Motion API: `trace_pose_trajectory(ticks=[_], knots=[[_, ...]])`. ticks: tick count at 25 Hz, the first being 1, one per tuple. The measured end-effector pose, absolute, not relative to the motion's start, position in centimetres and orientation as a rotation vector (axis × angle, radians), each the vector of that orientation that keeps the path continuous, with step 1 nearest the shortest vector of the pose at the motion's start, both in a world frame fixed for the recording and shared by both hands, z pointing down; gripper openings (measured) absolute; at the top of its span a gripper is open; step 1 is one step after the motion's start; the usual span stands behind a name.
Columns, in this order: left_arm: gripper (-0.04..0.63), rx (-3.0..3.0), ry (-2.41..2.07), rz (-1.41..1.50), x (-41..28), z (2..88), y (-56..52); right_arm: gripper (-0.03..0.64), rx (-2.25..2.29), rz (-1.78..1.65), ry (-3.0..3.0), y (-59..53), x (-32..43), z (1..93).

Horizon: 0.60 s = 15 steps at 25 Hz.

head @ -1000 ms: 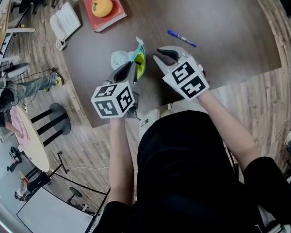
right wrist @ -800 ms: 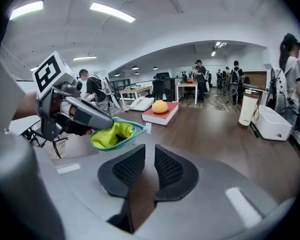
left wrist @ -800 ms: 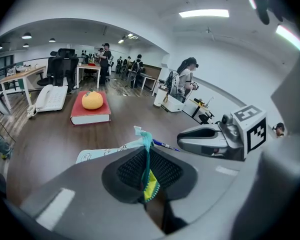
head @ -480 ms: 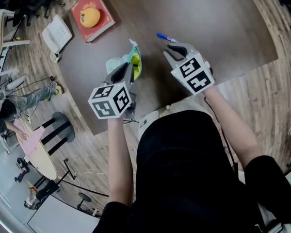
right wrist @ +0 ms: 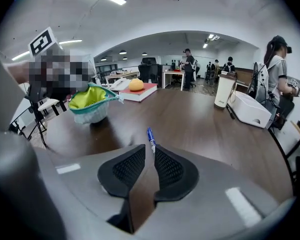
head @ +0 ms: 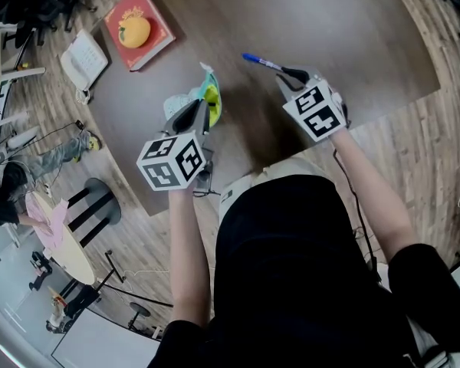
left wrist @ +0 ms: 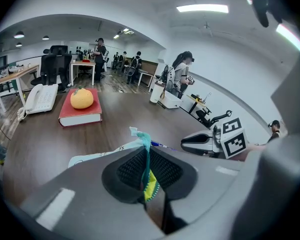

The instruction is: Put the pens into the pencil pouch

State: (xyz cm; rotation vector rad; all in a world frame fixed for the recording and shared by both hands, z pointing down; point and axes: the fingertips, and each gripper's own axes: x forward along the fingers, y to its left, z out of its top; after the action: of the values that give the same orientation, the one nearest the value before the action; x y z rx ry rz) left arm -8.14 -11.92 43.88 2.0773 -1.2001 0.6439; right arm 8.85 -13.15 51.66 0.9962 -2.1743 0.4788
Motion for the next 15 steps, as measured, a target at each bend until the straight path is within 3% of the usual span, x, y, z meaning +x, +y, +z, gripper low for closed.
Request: trace_pose_trajectory(ticks=[15], knots=[[0.023, 2.062, -1.182, 0.642, -7.9, 44.2, -12.4, 0.044, 0.956, 0.510, -2.059, -13.7, 10.8, 57.1]])
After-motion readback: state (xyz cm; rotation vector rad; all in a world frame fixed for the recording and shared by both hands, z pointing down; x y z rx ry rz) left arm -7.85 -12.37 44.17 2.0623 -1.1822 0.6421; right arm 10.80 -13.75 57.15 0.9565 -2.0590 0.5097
